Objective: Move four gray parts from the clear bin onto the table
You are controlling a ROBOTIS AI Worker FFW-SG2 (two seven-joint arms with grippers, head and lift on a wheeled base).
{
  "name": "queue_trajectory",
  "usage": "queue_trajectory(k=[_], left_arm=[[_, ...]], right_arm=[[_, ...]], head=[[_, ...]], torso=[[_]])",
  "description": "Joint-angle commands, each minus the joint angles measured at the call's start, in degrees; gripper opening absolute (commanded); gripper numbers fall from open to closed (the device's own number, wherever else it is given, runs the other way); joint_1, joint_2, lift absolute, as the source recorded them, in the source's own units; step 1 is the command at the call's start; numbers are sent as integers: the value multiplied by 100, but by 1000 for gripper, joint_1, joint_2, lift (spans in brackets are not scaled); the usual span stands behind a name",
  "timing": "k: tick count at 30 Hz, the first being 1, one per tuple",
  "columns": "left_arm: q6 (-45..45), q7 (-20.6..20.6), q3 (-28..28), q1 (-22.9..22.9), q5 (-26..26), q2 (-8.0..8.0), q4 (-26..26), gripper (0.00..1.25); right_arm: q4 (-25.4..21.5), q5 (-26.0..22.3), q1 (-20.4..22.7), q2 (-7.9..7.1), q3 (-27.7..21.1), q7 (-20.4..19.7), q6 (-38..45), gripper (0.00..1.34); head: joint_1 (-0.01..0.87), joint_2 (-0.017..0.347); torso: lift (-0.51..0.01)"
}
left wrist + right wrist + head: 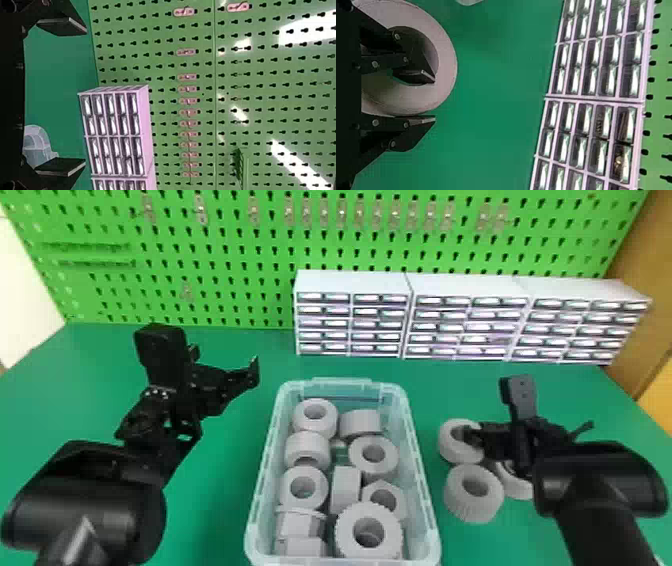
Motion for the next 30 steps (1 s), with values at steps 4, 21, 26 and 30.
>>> queue_trajectory(k=[4, 21, 26, 30], left_arm=[[-9, -9, 22, 12, 5, 0, 0, 1126], [0, -35, 22, 3, 5, 0, 0, 1126], [-9, -53, 48, 12, 5, 0, 0, 1126], [-9, -70, 48, 21, 5, 0, 0, 1126]], right_arm=[[148, 15, 68, 28, -77, -207, -241, 293], [165, -3, 138, 54, -77, -269, -285, 733], [86, -3, 174, 54, -77, -269, -285, 825], [7, -3, 191, 46, -77, -269, -285, 827]], head=[[678, 34], [678, 34], [678, 34], [678, 34]], torso=[[-50], [-50], [-50], [-50]])
